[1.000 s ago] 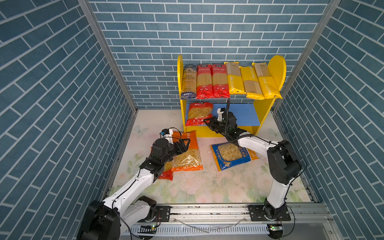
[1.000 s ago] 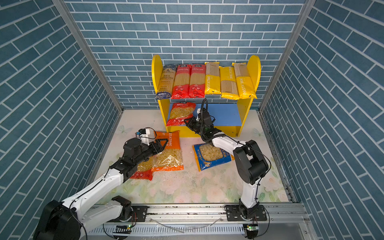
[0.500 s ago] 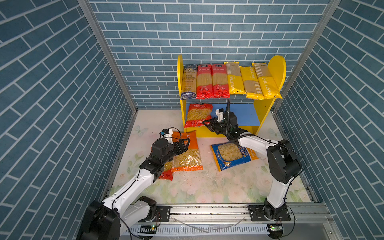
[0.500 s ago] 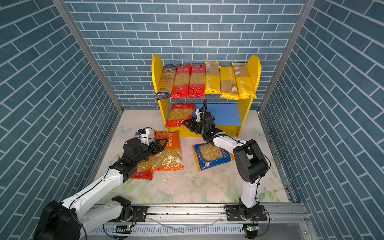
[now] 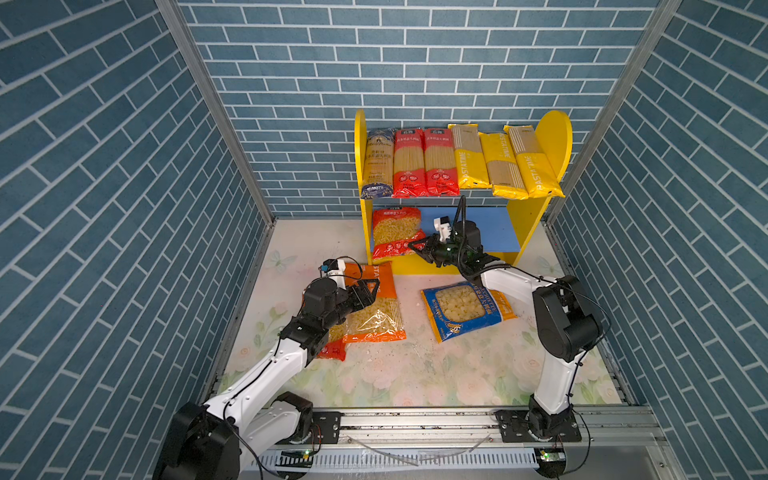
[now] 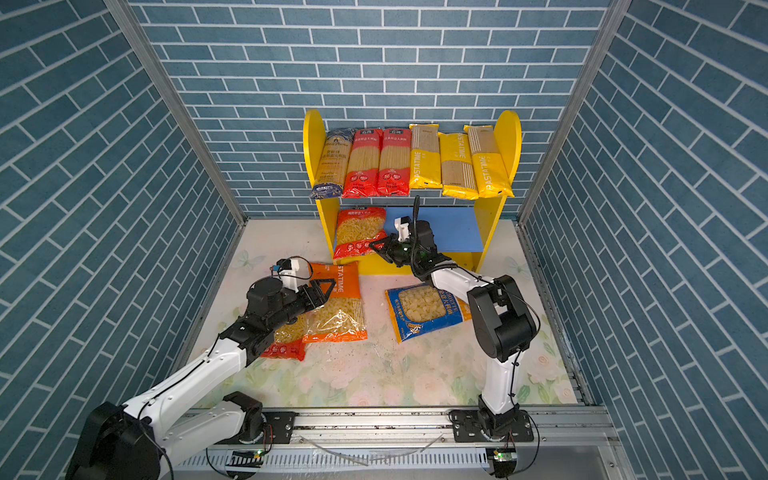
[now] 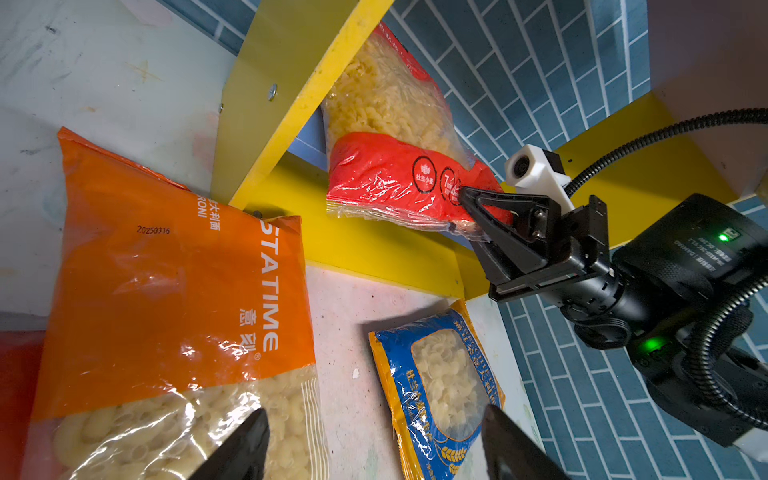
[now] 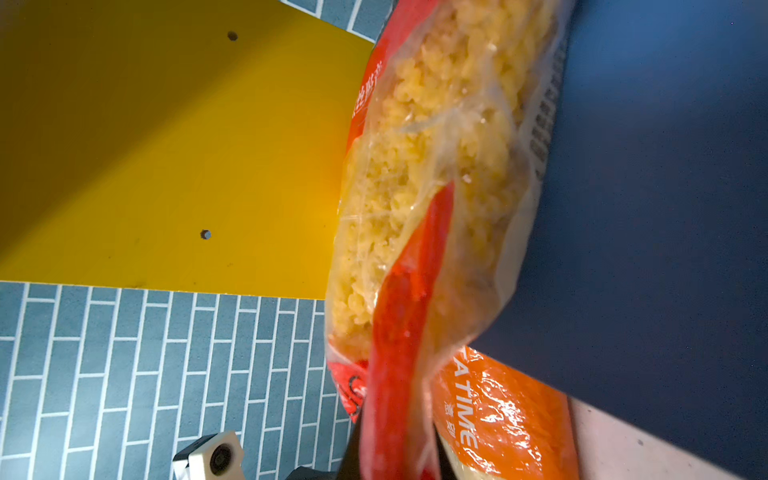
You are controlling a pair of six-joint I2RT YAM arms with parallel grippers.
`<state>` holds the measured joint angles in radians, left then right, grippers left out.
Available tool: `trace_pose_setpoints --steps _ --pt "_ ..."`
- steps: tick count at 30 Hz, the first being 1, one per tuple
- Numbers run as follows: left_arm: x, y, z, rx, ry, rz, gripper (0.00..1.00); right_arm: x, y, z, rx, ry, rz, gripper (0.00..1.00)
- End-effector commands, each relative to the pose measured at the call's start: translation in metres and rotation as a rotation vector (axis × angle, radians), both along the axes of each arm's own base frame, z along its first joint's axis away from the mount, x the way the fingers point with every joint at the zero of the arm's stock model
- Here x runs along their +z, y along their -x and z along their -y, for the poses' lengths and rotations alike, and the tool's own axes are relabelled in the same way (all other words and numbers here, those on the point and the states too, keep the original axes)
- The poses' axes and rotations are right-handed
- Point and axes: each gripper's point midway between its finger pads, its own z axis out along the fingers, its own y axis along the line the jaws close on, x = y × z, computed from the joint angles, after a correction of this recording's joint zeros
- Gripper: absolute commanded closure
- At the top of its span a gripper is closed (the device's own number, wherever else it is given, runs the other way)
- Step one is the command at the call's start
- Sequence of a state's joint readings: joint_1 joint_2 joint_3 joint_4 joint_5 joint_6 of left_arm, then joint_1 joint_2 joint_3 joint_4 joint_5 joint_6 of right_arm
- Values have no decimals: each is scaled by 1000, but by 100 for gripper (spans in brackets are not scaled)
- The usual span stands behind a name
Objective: Place and organize the pasta boxes and bags onto the shelf
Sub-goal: 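Push the red fusilli bag upright against the shelf end with the right gripper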
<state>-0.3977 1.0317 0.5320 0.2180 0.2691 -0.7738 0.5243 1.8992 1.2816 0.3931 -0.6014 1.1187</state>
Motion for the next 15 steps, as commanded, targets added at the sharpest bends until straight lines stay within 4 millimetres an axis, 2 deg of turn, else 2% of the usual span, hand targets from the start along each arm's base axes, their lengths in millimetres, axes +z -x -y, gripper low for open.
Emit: trace_pose_setpoints --steps 1,5,8,10,12,15 --pt "-2 3 -3 6 -14 6 19 15 -6 -11 20 -29 50 93" --pt "-5 6 -5 9 -18 -1 19 6 -1 -11 14 -34 32 83" --pt "-8 7 -5 7 -28 -9 19 7 5 -7 10 -51 35 62" --pt "-9 7 -6 10 -34 -10 19 9 10 -2 -7 -59 39 51" --pt "-9 7 -7 14 -34 -10 19 11 13 3 -23 -56 43 45" --pt "-9 7 -7 13 -39 -7 19 12 20 9 -32 -56 43 41"
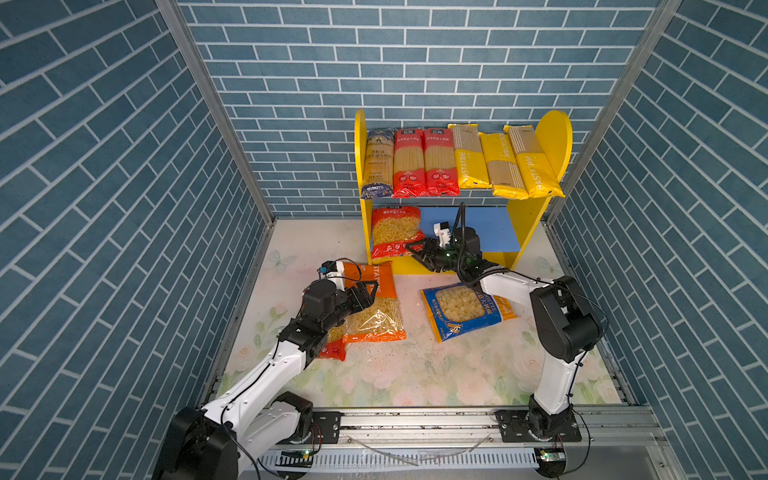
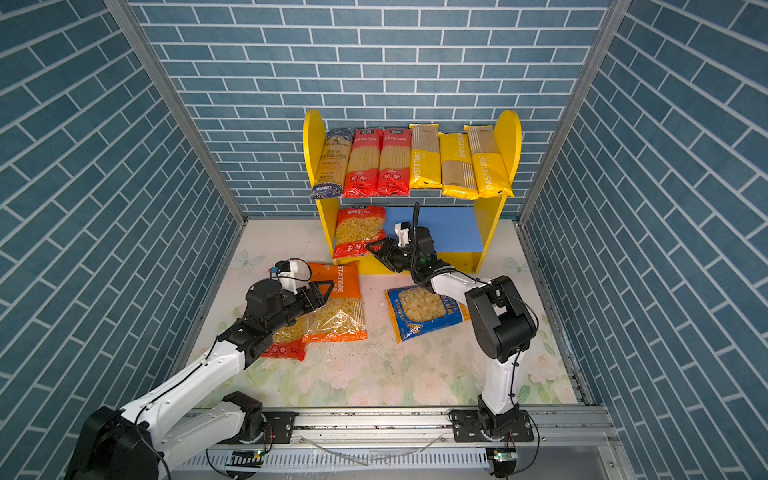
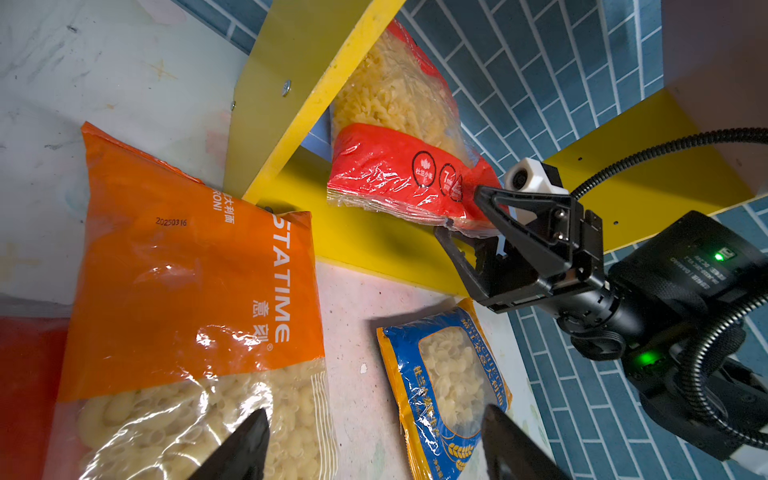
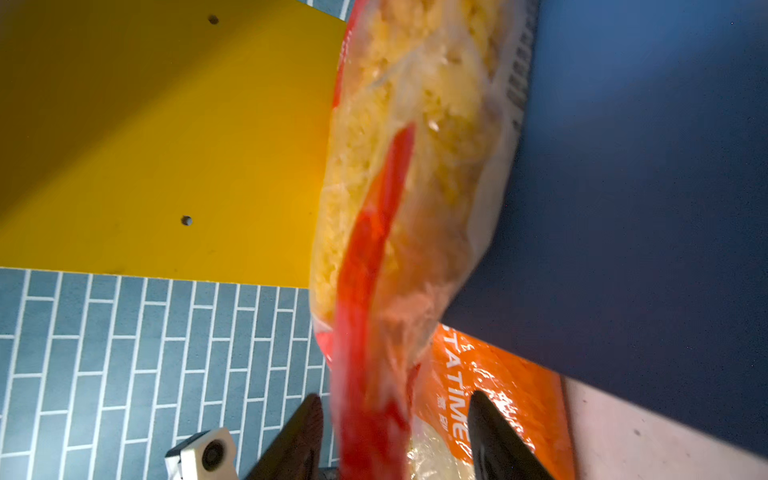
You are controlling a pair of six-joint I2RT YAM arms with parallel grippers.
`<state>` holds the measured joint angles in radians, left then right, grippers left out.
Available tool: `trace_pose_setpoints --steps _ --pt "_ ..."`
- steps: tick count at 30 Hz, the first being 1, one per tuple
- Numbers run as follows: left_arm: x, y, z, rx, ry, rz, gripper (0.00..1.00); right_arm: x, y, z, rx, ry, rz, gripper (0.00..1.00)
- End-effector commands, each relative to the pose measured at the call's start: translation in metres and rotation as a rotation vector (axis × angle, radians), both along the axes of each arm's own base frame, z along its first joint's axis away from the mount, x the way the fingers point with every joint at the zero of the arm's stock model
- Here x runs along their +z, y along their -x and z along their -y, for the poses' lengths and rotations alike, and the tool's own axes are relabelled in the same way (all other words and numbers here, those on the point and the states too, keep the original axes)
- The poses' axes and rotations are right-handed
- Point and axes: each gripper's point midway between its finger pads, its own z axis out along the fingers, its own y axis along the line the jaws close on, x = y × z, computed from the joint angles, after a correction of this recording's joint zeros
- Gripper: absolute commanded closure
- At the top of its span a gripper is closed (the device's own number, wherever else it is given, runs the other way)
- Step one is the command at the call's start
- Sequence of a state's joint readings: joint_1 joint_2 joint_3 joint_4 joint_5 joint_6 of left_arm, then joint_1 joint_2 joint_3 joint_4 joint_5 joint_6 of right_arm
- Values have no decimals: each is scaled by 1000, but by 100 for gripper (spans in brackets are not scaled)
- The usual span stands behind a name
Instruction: Place and organize the pasta boxes and bags onto the shelf
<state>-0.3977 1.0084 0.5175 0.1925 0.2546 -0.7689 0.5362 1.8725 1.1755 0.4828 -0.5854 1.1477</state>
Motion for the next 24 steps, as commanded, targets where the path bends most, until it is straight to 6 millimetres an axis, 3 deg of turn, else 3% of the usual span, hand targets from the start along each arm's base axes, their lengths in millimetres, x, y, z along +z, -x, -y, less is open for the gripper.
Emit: trace_pose_setpoints --steps 1,7,12,15,17,20,24 --pt "-4 3 -4 1 -28 5 19 25 8 7 -26 -43 52 40" --pt "-6 4 -31 63 -72 -8 19 21 31 18 -51 -54 36 39" --pt "-24 10 -88 251 -197 -124 19 -9 73 9 -21 96 -4 42" --pt "-47 27 -138 450 -296 -264 16 -30 106 -7 59 253 22 43" --pt "-60 39 -160 542 -294 -322 16 -41 127 -21 128 364 63 43" --pt "-74 52 -183 651 -274 -365 15 -52 157 -50 260 482 115 44" --pt "-80 61 -207 753 -266 -389 15 -60 190 -108 416 572 215 44"
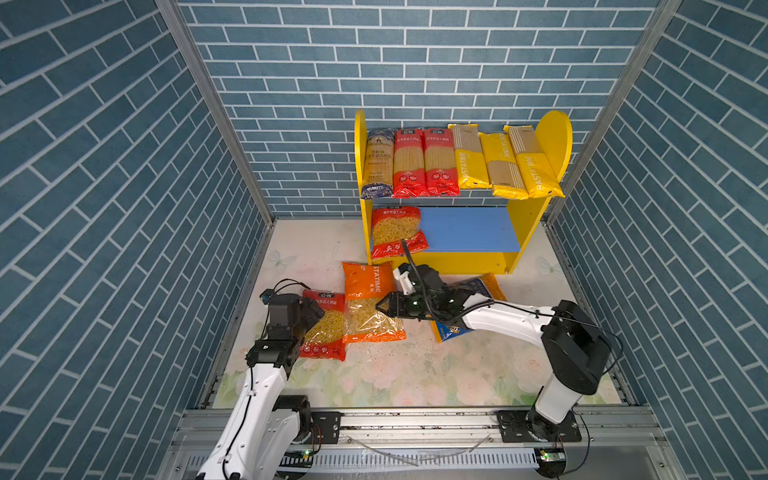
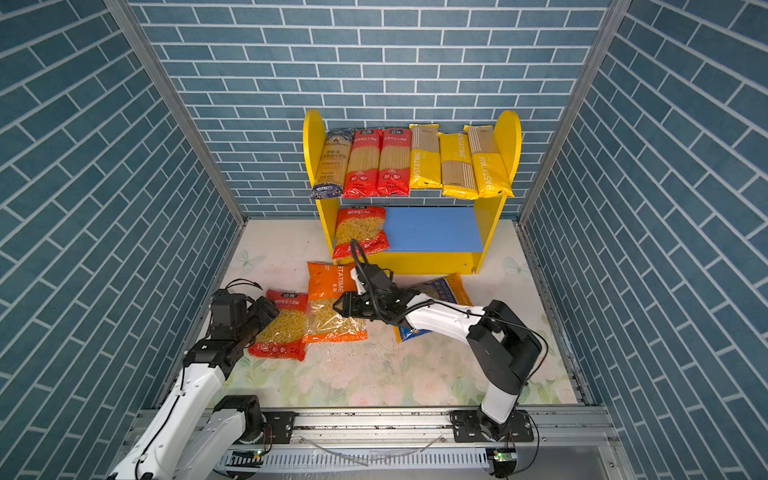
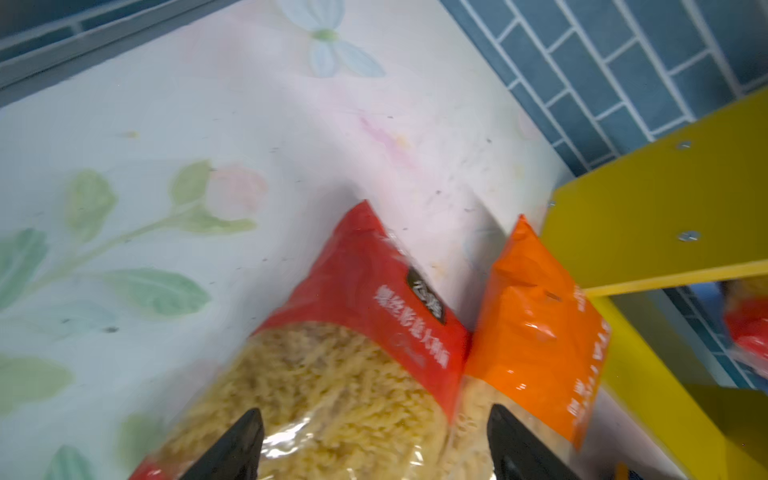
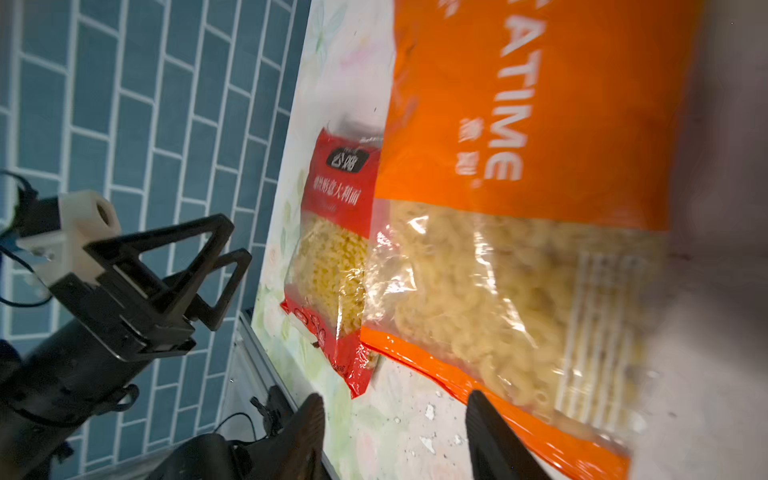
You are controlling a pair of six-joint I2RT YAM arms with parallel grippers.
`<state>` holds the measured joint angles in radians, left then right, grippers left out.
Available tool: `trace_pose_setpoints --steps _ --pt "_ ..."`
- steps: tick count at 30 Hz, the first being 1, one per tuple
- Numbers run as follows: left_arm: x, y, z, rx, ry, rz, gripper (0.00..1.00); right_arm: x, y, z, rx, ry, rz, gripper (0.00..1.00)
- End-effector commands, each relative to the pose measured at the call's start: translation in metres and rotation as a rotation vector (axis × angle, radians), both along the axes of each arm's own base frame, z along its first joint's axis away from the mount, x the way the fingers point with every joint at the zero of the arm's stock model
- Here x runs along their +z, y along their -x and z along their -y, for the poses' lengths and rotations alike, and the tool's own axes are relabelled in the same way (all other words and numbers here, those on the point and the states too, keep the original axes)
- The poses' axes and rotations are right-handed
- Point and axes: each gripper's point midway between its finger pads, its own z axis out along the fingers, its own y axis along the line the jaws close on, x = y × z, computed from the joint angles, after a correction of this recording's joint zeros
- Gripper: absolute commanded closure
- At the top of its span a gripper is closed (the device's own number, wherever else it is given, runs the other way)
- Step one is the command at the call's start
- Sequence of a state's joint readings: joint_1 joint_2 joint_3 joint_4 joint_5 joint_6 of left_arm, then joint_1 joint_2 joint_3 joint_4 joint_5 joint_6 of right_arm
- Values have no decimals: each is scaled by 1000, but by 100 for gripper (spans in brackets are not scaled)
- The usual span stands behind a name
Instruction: Place and organize the pasta boxes and bags onto the shelf
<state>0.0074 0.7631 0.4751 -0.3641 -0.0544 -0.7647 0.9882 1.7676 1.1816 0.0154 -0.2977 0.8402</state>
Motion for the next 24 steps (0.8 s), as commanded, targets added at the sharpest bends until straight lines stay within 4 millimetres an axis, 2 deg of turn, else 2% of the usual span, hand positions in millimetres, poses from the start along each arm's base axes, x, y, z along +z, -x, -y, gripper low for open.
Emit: trace_pose_setpoints --steps 1,3,5,7,8,9,11,14,19,20,22,24 --pt "-16 17 -24 111 -27 -67 15 -11 16 -34 143 138 127 44" --pt "-17 16 -30 132 -25 -61 15 -19 23 -63 198 159 155 45" --pt "-19 13 -33 140 -30 -61 15 -30 19 -83 210 177 165 46" --pt "-19 8 -36 134 -62 -75 15 -42 13 -97 210 186 155 46" --pt "-18 5 -39 132 -81 -82 15 -41 11 -102 210 187 154 47" --pt "-20 2 -42 132 -98 -94 15 -56 11 -107 221 204 136 46" --pt "-24 -6 -42 121 -99 -108 15 -62 11 -113 233 206 118 46" --pt "-36 -16 -33 91 -54 -100 18 -75 5 -102 198 254 102 44" --pt "-63 -6 -20 63 -28 -142 20 -98 -11 -60 57 279 -2 40" --pt "-67 -4 -17 61 -17 -145 20 -89 -15 -51 22 278 9 39" --pt "-72 1 -10 53 3 -148 21 -84 -21 -37 -34 298 18 38" --pt "-75 4 -2 41 8 -149 21 -74 -22 -41 -34 277 19 38"
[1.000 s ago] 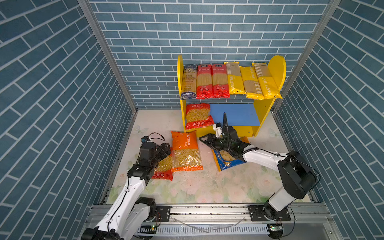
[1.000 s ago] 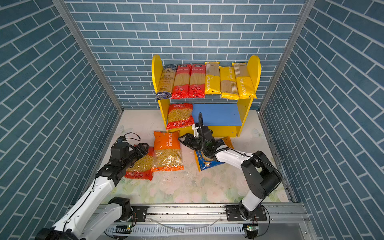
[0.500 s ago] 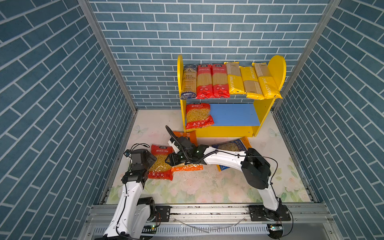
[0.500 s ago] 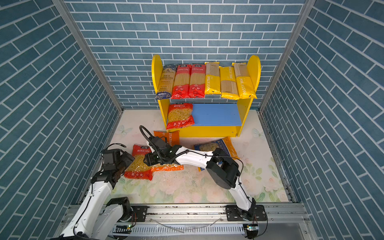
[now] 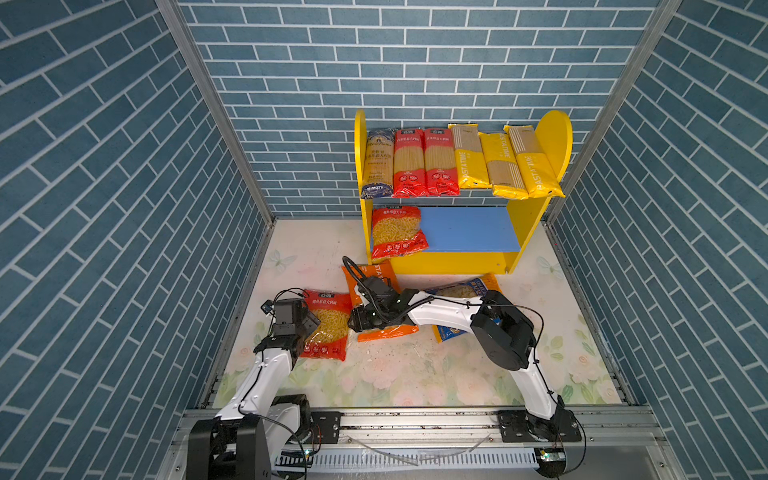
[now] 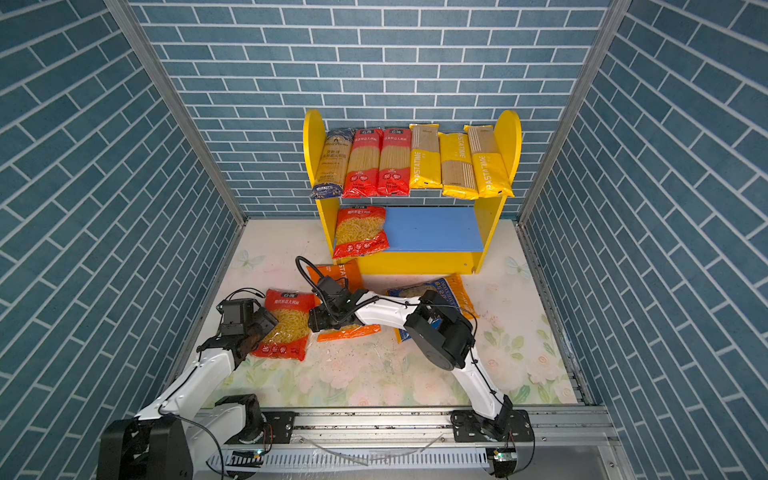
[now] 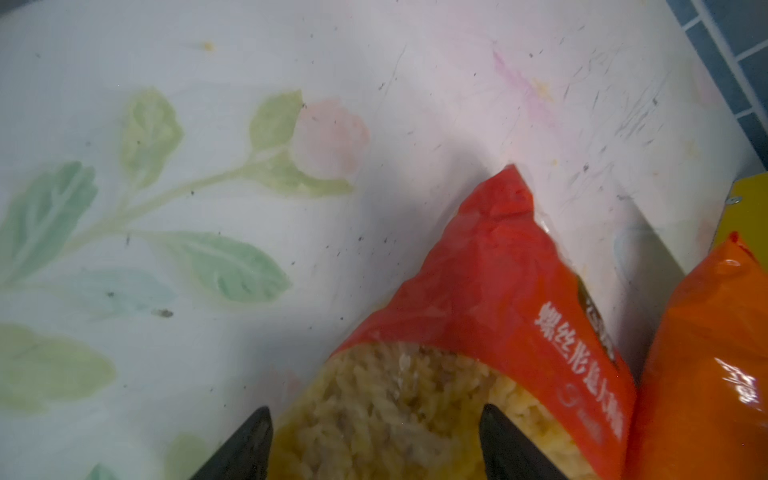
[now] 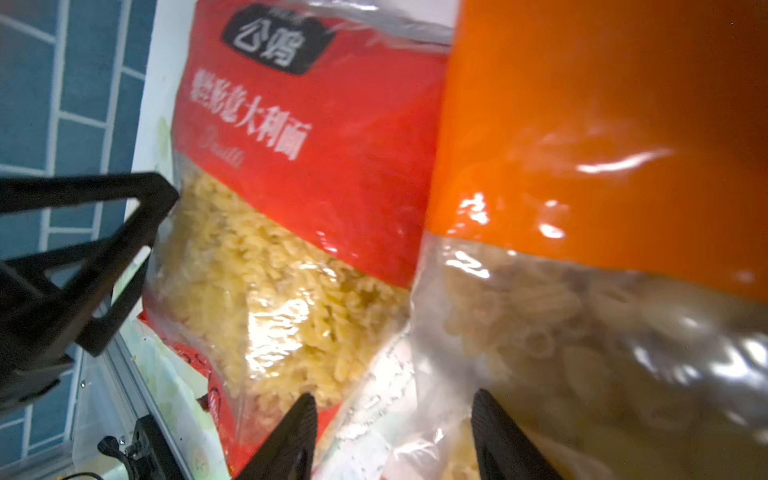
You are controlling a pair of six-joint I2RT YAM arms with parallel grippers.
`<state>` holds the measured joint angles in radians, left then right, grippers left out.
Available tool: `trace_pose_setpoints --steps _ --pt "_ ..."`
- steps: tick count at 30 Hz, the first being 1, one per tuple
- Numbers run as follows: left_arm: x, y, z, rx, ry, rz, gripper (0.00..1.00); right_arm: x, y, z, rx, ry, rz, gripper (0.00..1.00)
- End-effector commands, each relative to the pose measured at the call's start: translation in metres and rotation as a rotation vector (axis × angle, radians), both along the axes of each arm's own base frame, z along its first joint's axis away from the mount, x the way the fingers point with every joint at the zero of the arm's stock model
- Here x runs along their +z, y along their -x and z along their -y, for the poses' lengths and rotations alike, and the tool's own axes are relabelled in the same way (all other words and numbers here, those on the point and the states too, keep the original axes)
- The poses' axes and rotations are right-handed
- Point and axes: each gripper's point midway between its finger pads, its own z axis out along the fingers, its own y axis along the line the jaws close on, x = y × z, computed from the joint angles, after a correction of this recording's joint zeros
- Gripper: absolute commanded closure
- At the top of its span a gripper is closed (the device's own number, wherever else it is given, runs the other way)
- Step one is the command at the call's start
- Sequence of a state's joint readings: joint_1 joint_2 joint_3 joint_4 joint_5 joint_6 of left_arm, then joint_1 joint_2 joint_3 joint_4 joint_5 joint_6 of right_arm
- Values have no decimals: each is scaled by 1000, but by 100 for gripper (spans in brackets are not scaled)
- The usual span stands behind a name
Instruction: Place and organize the pasta boxes and bags onto the shelf
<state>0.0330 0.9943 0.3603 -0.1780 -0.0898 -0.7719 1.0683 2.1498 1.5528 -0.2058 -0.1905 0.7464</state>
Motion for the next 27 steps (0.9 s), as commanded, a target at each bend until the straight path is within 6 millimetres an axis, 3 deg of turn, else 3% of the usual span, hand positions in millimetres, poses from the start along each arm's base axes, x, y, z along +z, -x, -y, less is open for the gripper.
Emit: trace_pose_setpoints --steps 1,6,11,13,14,18,22,27 --pt "-4 3 15 -16 37 14 21 15 -12 10 -86 4 5 38" --pt "4 15 31 -48 44 21 22 37 1 -13 -53 -77 -29 39" --pt "16 27 15 -20 -34 34 20 19 10 -25 -42 -98 -111 39" --pt "17 26 10 -17 -45 25 20 20 13 -31 -17 -111 -129 40" --pt "17 24 9 -15 -37 25 20 6 14 -31 -13 -86 -140 41" --pt "15 18 4 -12 -29 28 19 -6 16 -32 3 -61 -128 41" --pt "8 11 10 -35 4 22 19 -32 21 -29 -25 -31 -198 40" --pt "-2 5 20 -66 55 14 21 -32 21 -41 -26 -65 -231 39"
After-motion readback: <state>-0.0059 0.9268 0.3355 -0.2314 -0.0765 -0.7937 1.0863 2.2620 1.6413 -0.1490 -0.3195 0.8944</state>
